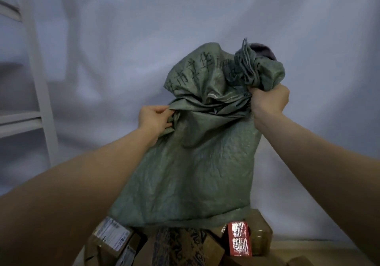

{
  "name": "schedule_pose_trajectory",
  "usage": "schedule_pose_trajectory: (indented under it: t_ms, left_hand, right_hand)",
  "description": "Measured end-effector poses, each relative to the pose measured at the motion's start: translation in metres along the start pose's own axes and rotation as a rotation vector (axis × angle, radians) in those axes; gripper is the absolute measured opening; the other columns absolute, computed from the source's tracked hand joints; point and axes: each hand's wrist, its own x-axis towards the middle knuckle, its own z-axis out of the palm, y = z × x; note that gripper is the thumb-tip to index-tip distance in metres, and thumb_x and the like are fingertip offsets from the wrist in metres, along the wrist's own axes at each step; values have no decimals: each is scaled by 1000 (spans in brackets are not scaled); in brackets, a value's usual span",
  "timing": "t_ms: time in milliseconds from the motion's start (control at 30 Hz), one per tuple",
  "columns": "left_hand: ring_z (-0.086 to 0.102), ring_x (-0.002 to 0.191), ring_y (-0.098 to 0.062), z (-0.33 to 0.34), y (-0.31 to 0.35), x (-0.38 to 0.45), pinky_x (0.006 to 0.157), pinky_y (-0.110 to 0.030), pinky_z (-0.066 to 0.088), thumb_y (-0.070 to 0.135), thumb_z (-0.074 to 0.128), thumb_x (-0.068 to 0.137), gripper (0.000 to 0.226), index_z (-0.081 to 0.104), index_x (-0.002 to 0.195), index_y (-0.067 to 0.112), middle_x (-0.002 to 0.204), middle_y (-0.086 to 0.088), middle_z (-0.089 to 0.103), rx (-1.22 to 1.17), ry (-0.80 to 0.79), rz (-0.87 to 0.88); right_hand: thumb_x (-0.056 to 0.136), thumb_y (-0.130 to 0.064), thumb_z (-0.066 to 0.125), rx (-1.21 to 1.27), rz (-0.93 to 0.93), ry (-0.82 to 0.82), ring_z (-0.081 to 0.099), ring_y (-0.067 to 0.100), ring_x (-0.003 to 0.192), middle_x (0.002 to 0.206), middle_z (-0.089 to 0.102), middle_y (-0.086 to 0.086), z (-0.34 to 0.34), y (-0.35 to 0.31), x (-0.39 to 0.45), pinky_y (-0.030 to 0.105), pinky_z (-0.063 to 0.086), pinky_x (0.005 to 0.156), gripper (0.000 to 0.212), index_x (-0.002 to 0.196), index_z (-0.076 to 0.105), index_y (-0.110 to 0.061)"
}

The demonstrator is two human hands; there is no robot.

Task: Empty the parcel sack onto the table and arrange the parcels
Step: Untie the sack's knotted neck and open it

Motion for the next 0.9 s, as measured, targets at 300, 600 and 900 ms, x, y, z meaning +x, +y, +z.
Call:
schedule_pose_trajectory:
  t_ms: [300, 600, 900]
  left_hand:
    - [69, 80, -21, -3, 35, -18, 76, -33, 60, 16, 70, 90, 6, 74, 92, 12, 86, -8, 71, -66, 45, 111]
    - [69, 76, -14, 16, 92, -77, 72, -25, 59, 17, 71, 89, 6, 75, 92, 13, 83, 0, 73, -72, 115, 242]
    - [73, 89, -21, 60, 134, -178, 79, -33, 61, 16, 72, 88, 17, 77, 101, 6, 95, -5, 76, -70, 216, 295]
  right_hand:
    - [82, -6, 74, 203, 13, -8, 65, 14, 85, 80, 64, -10, -12, -27, -3, 21, 53, 69, 14, 85, 65, -16]
    - [80, -10, 79, 323, 71, -48, 67, 14, 88, 86, 68, -8, -67, -69, 4, 25, 56, 76, 16, 91, 68, -14]
    - [77, -9, 81, 381, 179, -89, 70, 18, 93, 98, 74, 0, -178, -110, 1, 39, 59, 88, 28, 104, 73, -8]
